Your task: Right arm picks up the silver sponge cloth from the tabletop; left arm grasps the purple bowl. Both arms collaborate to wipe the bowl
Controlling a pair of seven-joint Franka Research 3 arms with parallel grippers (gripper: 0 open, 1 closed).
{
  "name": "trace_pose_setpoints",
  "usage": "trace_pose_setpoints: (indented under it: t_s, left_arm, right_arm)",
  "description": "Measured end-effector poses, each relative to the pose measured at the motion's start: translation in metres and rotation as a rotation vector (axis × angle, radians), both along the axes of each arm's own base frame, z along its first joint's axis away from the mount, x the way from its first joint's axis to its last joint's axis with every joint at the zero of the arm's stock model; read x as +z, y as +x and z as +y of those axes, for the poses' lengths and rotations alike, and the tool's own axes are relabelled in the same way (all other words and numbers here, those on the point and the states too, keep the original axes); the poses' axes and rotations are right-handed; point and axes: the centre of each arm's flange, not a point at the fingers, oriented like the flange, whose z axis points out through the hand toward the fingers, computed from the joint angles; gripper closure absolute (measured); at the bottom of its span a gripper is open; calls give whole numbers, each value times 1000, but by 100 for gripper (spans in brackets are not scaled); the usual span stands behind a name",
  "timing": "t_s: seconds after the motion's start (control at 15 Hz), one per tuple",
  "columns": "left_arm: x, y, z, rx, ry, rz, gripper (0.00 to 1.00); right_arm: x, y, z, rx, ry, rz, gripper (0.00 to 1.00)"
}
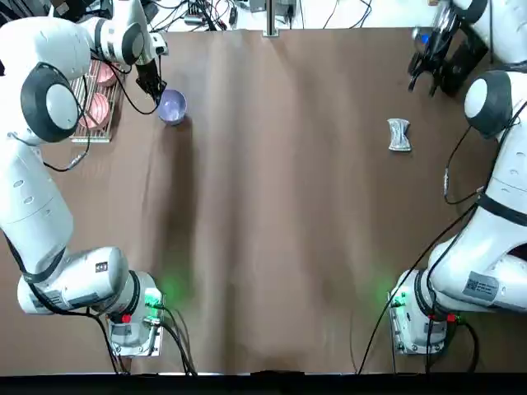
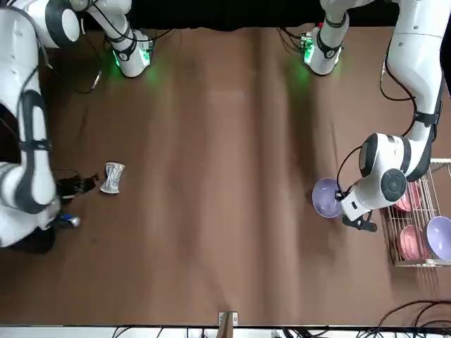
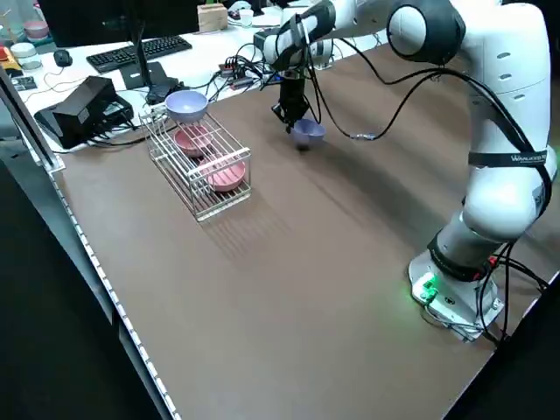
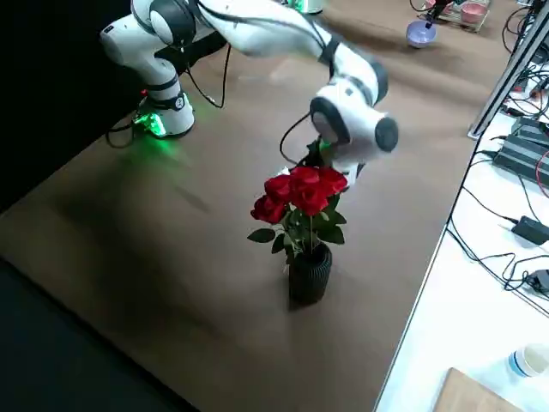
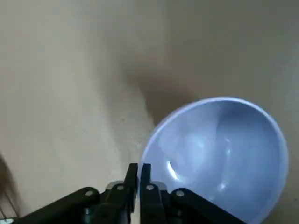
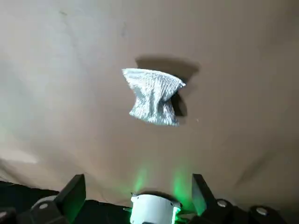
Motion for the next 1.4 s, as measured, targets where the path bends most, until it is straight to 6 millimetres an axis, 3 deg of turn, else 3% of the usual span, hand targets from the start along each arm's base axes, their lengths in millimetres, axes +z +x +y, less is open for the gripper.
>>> trace_pose_setpoints:
  t_s: [0.13, 0.33, 0.47, 0.6, 0.67, 0.8, 1.07, 1.2, 1.27, 1.4]
  left_arm:
    - [-7, -1, 2, 3, -2, 10, 86]
    - [-3, 2, -1, -1, -8, -2, 60]
    - [18, 12, -9, -6, -18, -49, 43]
    - [51, 22, -17, -7, -25, -108, 25]
    - [68, 25, -21, -7, -27, -135, 16]
    - [104, 25, -27, -3, -20, -174, 0]
    - [189, -1, -55, 19, -11, -143, 0]
    - [241, -18, -72, 16, -15, -141, 0]
    - [284, -32, -81, 9, -7, -152, 0]
    - [309, -37, -79, 15, 1, -159, 0]
  right_arm:
    - [70, 4, -2, 0, -21, -112, 0]
    - [185, -15, -4, -3, -76, -288, 0]
    - [253, -38, 2, 4, -132, -383, 0]
    - [295, -57, 14, 10, -153, -451, 0]
    - [306, -63, 18, 12, -159, -479, 0]
    - [309, -67, 24, 13, -171, -539, 0]
    - [287, -90, 34, 20, -183, -550, 0]
    - [290, -100, 35, 22, -185, -540, 0]
    - [296, -105, 36, 23, -187, -544, 0]
    - [298, -106, 36, 23, -192, -545, 0]
